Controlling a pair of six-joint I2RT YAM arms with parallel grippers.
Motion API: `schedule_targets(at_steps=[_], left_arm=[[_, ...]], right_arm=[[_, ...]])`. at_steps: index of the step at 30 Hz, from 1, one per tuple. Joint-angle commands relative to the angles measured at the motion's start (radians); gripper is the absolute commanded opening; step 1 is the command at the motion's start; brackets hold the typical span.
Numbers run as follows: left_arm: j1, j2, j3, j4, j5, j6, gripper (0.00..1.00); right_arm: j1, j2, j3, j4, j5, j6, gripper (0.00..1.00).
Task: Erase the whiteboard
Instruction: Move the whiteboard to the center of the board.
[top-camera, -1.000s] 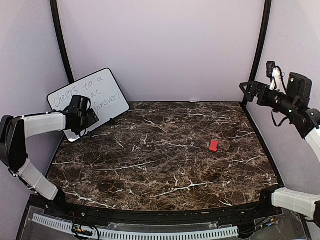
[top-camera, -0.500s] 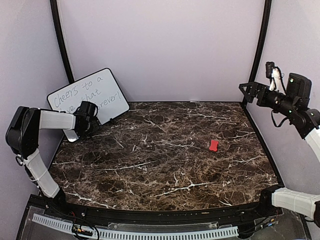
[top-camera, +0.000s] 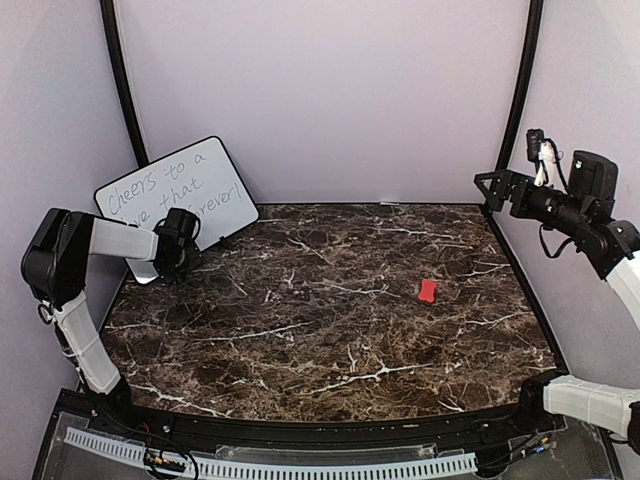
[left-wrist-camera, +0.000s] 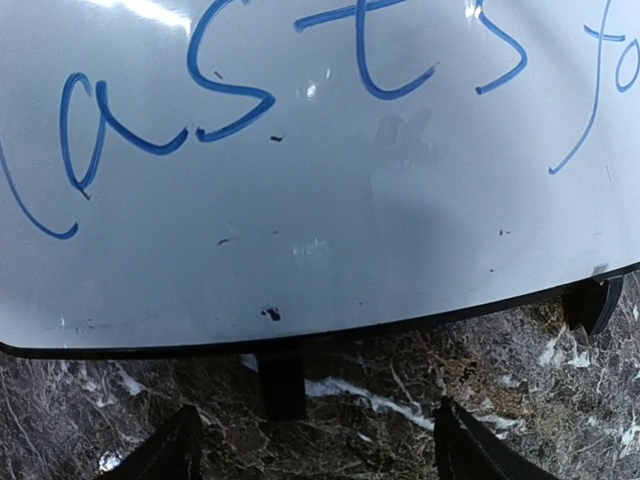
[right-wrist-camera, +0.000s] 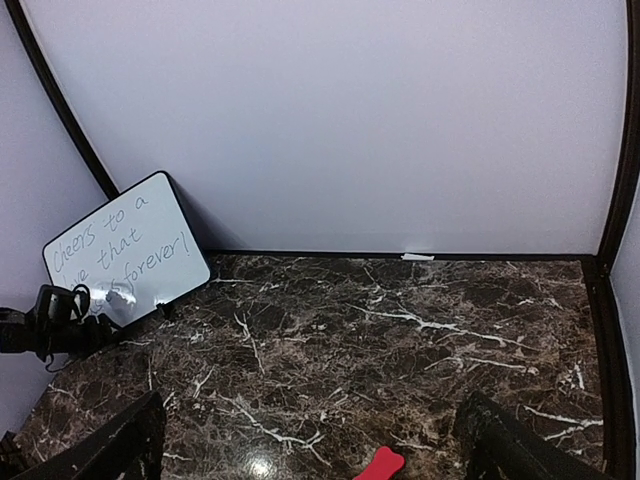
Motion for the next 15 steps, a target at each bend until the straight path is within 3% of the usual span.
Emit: schedule_targets(at_steps=[1, 15], left_arm=[[-0.004, 0.009, 0.014, 0.038, -0.033, -0.002, 0.76], [0.003, 0.065, 0.045, 0.038, -0.077, 0.010, 0.72]], right_arm=[[-0.004, -0.004, -0.010, 0.045, -0.024, 0.006, 0.98], [-0.004, -0.009, -0.021, 0.048, -0.031, 0.001, 0.98]])
